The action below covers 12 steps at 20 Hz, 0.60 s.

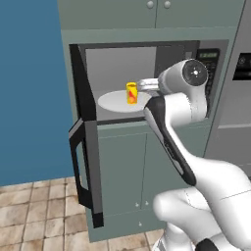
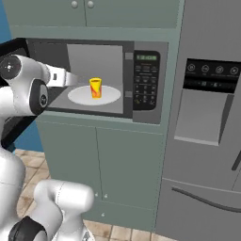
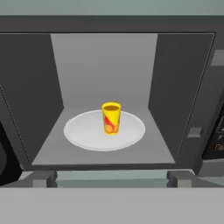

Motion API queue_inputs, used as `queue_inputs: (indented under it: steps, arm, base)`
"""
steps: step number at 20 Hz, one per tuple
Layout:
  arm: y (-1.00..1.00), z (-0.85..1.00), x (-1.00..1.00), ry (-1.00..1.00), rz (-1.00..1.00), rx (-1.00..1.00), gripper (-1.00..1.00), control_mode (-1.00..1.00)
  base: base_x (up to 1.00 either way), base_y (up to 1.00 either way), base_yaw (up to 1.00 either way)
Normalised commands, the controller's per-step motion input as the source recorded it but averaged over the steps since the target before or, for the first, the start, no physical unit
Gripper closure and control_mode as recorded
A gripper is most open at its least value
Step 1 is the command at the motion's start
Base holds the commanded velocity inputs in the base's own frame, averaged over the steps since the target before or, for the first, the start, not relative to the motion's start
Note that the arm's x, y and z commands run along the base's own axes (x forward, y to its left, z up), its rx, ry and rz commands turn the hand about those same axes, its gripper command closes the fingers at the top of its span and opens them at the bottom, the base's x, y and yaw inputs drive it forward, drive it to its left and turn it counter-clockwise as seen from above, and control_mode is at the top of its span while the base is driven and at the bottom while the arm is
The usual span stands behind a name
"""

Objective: Place the microwavable item in the microwave. Then, close the microwave door and press the start button.

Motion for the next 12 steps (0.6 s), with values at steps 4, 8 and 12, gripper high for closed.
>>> queue_inputs:
  steps: [4,8,12]
  arm:
    - [-0.01,-0.15,-1.0,-0.07,0.0,0.0,-1.0,-1.0]
    - [0.0,0.0,-1.0,0.0,0.0,0.0,-1.0,-1.0]
    - [0.02,0.0,-1.0,0.0,0.0,-0.07,-1.0,-1.0]
  base:
    - [0.0,0.0,0.0]
    - [0.0,0.0,0.0]
    - [0.0,0.0,0.0]
